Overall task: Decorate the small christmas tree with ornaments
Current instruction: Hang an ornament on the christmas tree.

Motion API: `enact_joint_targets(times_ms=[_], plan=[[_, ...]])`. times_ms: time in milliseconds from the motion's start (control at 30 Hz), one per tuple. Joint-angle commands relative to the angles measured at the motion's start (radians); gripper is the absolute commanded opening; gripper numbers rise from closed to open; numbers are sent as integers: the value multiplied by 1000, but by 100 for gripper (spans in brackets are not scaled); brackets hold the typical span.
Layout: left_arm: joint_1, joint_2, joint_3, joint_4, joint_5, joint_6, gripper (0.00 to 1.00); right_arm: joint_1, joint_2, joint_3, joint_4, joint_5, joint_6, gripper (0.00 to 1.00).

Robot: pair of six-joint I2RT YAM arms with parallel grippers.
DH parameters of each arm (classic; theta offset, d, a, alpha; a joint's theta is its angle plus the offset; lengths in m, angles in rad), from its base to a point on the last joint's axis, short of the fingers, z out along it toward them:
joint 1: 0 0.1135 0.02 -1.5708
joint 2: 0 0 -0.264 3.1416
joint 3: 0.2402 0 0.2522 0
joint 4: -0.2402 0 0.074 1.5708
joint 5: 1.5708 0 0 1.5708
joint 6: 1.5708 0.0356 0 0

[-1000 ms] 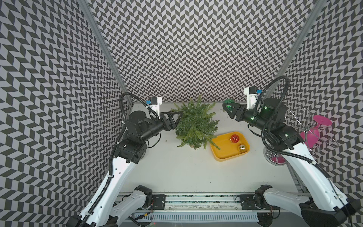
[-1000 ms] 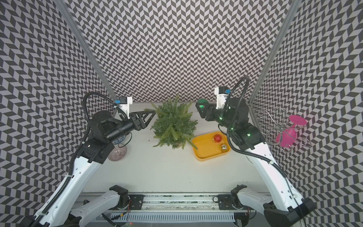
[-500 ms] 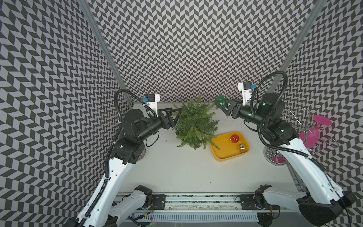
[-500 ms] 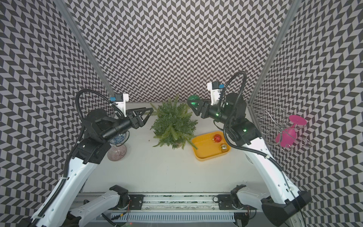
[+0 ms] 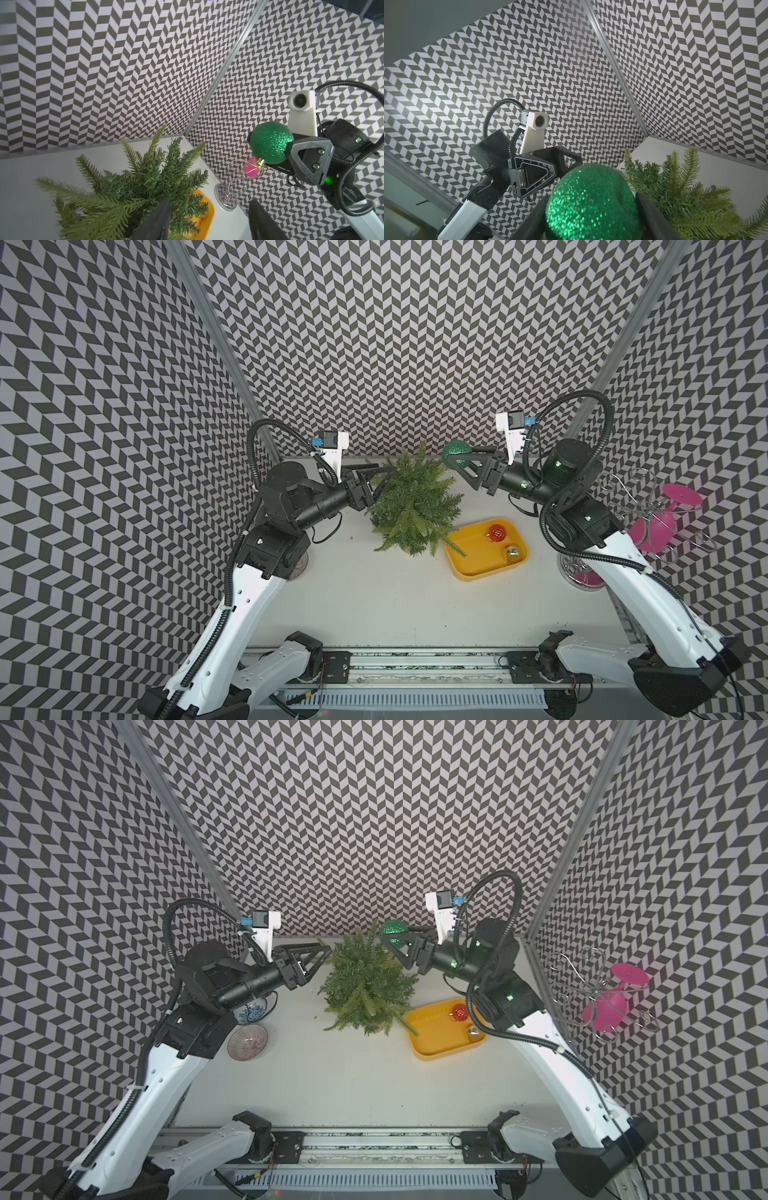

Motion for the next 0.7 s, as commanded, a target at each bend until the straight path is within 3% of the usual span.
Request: enact_joint_targets(times_ms=[0,333,667], plan=[[-22,12,36,22,47,6,55,10,4,-22,112,-39,-16,59],[-47,80,46,58,85,-30,43,18,12,-75,166,-26,-40,59],[-75,103,42,60,59,-21,42,17,44,-96,178,11,-55,59]])
